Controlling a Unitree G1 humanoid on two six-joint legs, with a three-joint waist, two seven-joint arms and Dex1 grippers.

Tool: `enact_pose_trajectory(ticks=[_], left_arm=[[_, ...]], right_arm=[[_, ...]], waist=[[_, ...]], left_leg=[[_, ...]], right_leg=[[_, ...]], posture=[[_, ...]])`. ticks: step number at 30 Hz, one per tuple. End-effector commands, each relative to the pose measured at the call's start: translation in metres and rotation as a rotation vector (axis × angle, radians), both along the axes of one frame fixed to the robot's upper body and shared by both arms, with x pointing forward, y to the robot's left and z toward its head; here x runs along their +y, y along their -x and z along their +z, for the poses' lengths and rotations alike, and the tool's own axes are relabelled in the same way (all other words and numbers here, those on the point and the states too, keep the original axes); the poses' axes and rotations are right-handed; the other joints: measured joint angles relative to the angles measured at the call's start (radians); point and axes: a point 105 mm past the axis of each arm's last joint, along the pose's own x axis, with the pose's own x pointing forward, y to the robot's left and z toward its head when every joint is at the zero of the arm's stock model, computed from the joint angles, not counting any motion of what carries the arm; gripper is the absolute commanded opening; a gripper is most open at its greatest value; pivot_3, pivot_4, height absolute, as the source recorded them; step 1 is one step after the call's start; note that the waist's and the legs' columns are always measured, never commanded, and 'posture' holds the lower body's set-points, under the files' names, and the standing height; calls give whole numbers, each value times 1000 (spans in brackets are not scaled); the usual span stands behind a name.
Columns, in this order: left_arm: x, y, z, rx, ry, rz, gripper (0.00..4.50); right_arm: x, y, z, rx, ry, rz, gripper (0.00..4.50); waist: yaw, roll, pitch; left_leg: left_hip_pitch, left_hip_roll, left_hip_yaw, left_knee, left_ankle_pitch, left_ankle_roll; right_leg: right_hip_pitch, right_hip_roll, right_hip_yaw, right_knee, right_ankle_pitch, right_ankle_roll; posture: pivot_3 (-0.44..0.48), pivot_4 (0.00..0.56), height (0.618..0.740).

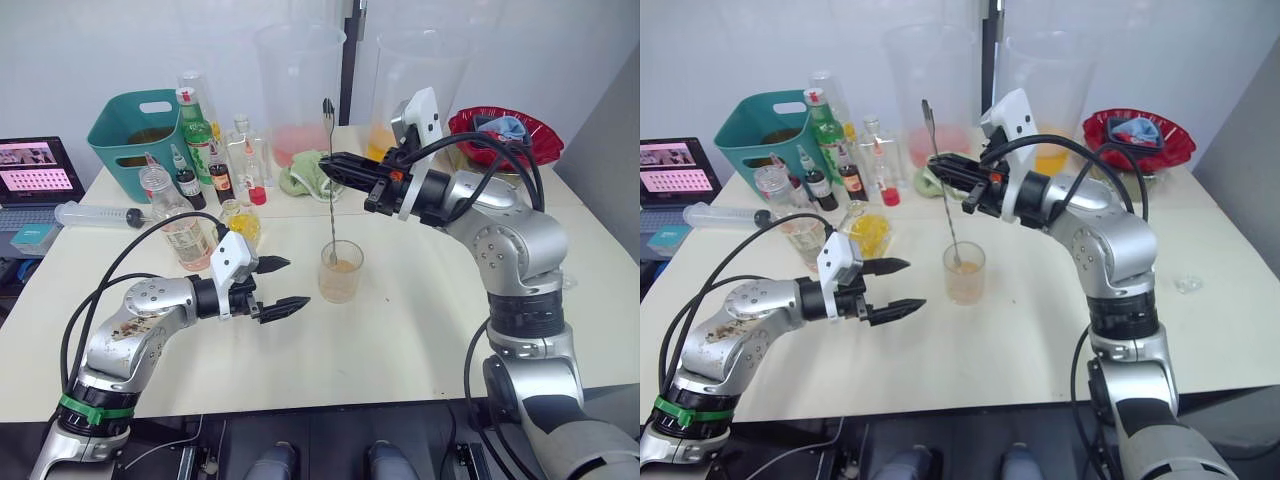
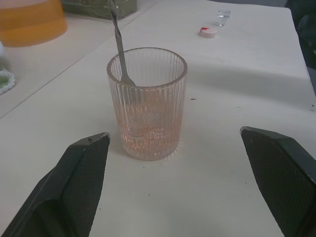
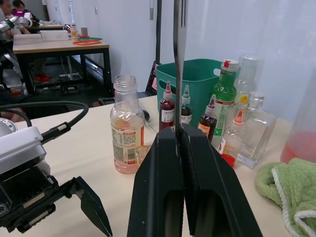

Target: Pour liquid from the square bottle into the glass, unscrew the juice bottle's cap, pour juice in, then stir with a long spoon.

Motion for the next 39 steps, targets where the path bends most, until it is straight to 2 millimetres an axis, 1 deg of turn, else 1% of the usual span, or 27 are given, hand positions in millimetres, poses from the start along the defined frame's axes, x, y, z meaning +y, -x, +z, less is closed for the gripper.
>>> enact_pose_trajectory(ticks=[1, 7, 13, 18, 19, 23, 28, 33, 35, 39], left_arm=[[-4, 0, 8, -45, -3, -29, 4480], [-4, -1, 8, -49, -7, -40, 4480], [-5, -3, 8, -54, -11, -46, 4480], [-5, -4, 7, -57, -19, -52, 4480], [-5, -4, 7, -57, -19, -52, 4480], [-6, -6, 5, -59, -20, -55, 4480], [-6, -6, 3, -60, -21, -56, 4480], [-5, -5, 4, -61, -21, -53, 4480], [-5, -4, 4, -62, -21, -52, 4480], [-5, -3, 6, -64, -23, -49, 4480]], right_arm=[[0, 10, 10, -22, -37, 8, 0], [1, 12, 1, 13, -32, -17, 0], [4, 18, -18, 90, 12, -1, 0], [-3, 24, -23, 150, 56, 32, 0], [-6, 24, -23, 148, 73, 32, 0], [-16, 24, -26, 60, 239, 20, 0], [-18, 22, -22, 27, 232, 18, 0], [-20, 15, -14, -18, 197, -13, 0], [-21, 9, -13, -49, 202, -47, 0], [-18, -3, -10, -78, 140, -94, 0]], waist=[[0, 0, 0], [-1, 0, 0], [0, 0, 0], [0, 0, 0], [0, 0, 0], [2, 0, 0], [0, 0, 0], [1, 0, 0], [2, 0, 0], [1, 0, 0]], left_leg=[[0, 0, 0, 0, 0, 0], [0, 0, 0, 0, 0, 0], [0, 0, 0, 1, 0, 0], [0, 0, 0, 1, 0, 0], [0, 0, 0, 1, 0, 0], [0, 0, 0, 1, 0, 0], [0, 0, 0, 1, 0, 0], [0, 0, 0, 2, 0, 0], [0, 0, 0, 2, 0, 0], [0, 0, 0, 2, 0, 0]], right_leg=[[0, 0, 0, 0, 0, 0], [0, 0, 0, 0, 0, 0], [0, 0, 0, 0, 0, 0], [0, 0, 0, 0, 0, 0], [0, 0, 0, -1, 0, 0], [0, 0, 0, -1, 0, 0], [0, 0, 0, -1, 0, 0], [1, 0, 0, -1, 0, 0], [0, 0, 0, -1, 0, 0], [0, 0, 0, -1, 0, 0]], posture=[[0, 150, 740], [0, 150, 740], [0, 150, 740], [0, 150, 740], [0, 150, 740], [0, 150, 740], [0, 150, 740], [0, 150, 740], [0, 150, 740], [0, 150, 740]])
